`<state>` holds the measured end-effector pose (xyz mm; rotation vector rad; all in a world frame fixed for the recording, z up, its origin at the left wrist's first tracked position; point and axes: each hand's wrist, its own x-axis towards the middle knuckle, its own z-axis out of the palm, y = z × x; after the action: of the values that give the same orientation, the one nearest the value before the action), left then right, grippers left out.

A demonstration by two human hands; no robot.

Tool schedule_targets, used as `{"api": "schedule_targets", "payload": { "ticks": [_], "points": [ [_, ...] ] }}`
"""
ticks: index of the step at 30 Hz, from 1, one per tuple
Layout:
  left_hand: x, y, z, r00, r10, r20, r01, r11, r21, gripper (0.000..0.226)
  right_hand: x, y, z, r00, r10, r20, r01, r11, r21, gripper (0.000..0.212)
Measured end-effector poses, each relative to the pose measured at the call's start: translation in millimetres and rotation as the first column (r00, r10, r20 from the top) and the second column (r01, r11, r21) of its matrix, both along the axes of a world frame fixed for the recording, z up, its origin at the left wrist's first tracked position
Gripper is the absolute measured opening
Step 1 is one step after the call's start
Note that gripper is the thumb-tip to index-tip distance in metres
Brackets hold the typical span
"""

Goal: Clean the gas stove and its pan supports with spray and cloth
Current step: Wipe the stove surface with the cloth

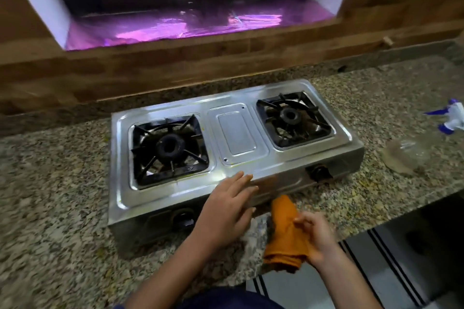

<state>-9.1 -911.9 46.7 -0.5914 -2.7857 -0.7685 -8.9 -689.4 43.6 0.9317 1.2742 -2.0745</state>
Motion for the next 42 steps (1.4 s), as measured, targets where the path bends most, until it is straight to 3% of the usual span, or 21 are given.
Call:
{"api": "schedule_targets", "payload": {
  "ticks": [4,7,9,11,15,23,26,29,31,32,34,38,42],
  "points": [
    [13,-50,10,0.993,0.119,-0.016,-0.116,0.987,0.109,0.037,11,-64,14,0.956,0.272,-0.114,-0.284,0.952,-0.111,0.032],
    [35,-90,20,0.971,0.236,0.043,-0.239,0.942,0.235,0.031,10,-113,27,0.854,0.390,-0.343,-0.424,0.905,-0.029,0.034],
    [54,-109,29,0.940,0.272,0.204,-0.333,0.859,0.388,0.033,7,-140,38,0.746,0.470,-0.471,-0.499,0.864,0.073,0.025],
    [72,-128,33,0.895,0.252,0.368,-0.426,0.726,0.540,0.031,5,-164,41,0.637,0.545,-0.546,-0.557,0.815,0.163,0.030],
    [95,-160,30,0.849,0.263,0.458,-0.514,0.610,0.603,0.024,9,-199,38,0.536,0.600,-0.594,-0.626,0.754,0.198,0.031],
    [110,-185,33,0.749,0.243,0.616,-0.659,0.368,0.656,0.029,28,-235,30,0.439,0.615,-0.655,-0.402,0.786,0.469,0.018],
    [107,-188,35,0.691,0.206,0.693,-0.723,0.202,0.661,0.021,42,-246,31,0.407,0.625,-0.666,-0.289,0.780,0.555,0.023],
    [104,-186,39,0.636,0.159,0.755,-0.766,0.010,0.643,0.017,57,-257,32,0.231,0.748,-0.622,-0.298,0.663,0.687,0.048],
    [102,-187,43,0.619,0.126,0.775,-0.778,-0.033,0.627,0.015,61,-262,25,0.033,0.836,-0.547,-0.217,0.540,0.813,0.065],
    [101,-190,46,0.614,0.103,0.783,-0.785,-0.028,0.619,0.013,60,-264,21,-0.018,0.857,-0.515,-0.163,0.506,0.847,0.068],
    [97,-201,51,0.623,0.036,0.781,-0.782,0.021,0.623,0.010,56,-269,19,0.003,0.852,-0.524,-0.124,0.520,0.845,0.066],
    [90,-228,57,0.657,0.055,0.752,-0.753,0.100,0.650,0.017,39,-287,41,0.165,0.785,-0.597,-0.167,0.619,0.768,0.056],
    [83,-241,49,0.628,0.173,0.758,-0.774,0.045,0.631,0.016,-10,-319,86,0.340,0.755,-0.561,-0.203,0.641,0.740,0.039]
  ]
}}
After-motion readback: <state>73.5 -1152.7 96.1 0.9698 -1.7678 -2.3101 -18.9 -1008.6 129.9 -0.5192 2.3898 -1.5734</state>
